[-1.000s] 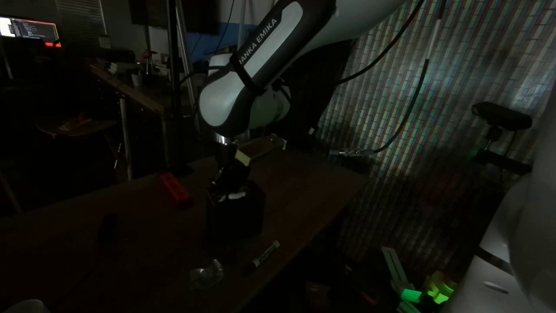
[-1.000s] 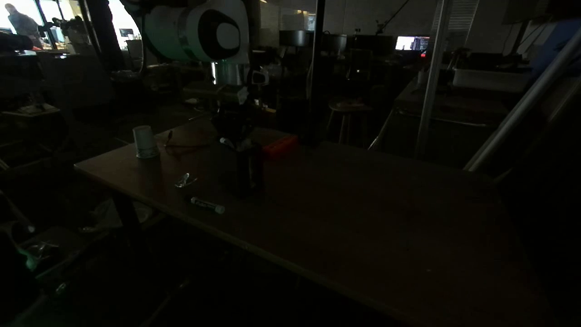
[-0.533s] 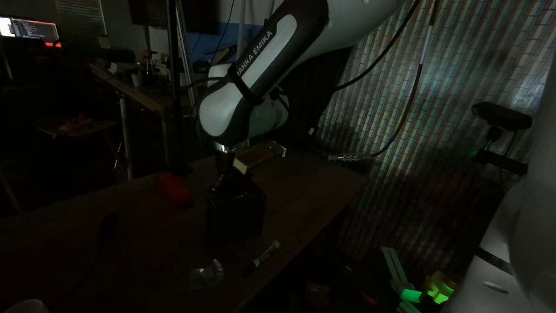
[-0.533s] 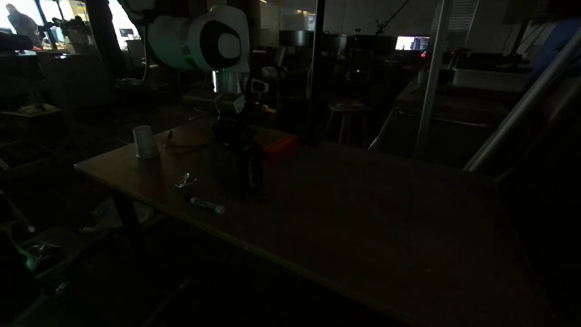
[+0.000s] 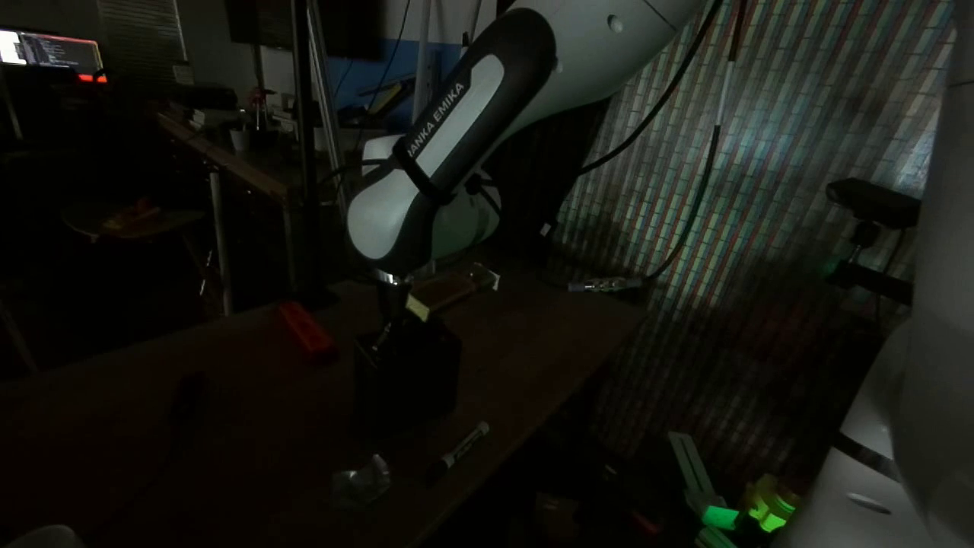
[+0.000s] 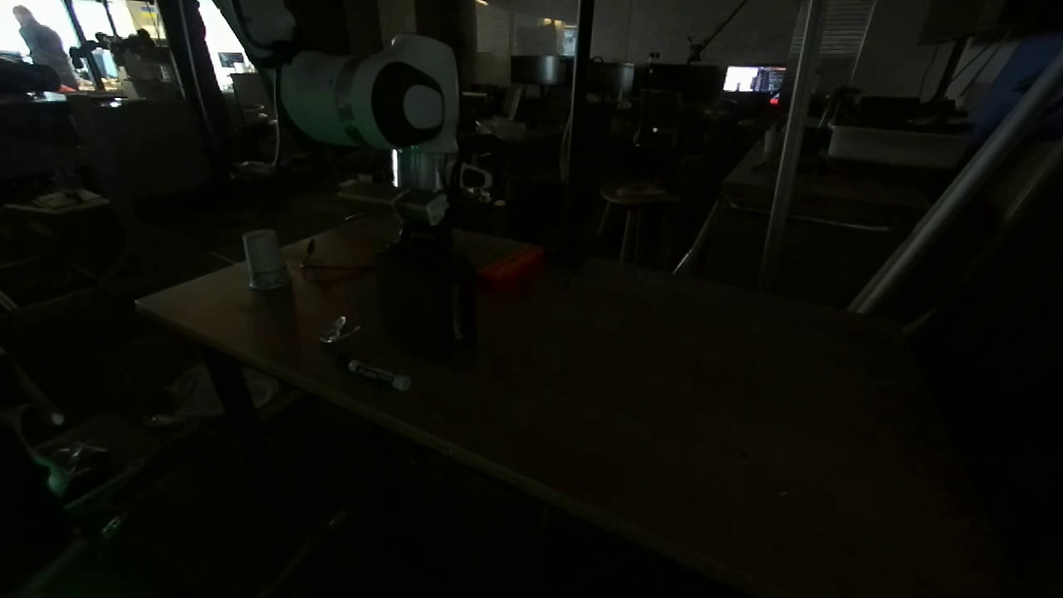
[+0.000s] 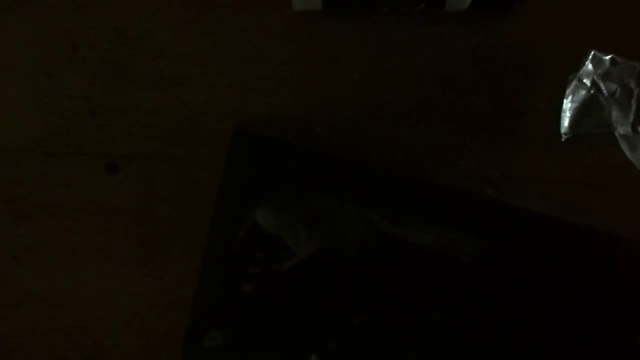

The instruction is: Put the white towel in the black basket.

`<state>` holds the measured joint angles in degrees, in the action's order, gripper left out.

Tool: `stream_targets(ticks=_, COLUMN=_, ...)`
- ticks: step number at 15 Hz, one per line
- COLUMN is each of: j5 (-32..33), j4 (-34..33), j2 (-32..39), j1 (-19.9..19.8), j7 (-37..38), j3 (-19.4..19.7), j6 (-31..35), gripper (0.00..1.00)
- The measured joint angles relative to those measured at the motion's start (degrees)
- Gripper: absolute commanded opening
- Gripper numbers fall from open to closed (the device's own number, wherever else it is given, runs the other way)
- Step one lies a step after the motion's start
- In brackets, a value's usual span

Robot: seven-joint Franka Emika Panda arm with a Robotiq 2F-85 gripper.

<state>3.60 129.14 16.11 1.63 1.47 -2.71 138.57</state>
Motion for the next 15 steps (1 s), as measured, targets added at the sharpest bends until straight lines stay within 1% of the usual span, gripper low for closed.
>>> stream_targets(ticks=8, j5=0.52, j4=0.38, j2=-0.83, j1=-0.01, j7=0.0, j3=0.12, j6=0.03, gripper=0.0)
stream_targets(ticks=11, j5=1.3, j4=1.6, j2=-3.87, j1=-0.01, j7=0.0, j3=0.36, j6=-0.07, gripper=0.0)
stream_targets(ticks=15, j5=2.98, j4=4.13, j2=-10.83, j1=-0.07, j7=0.21, j3=1.11, j6=-1.1, gripper=0.0)
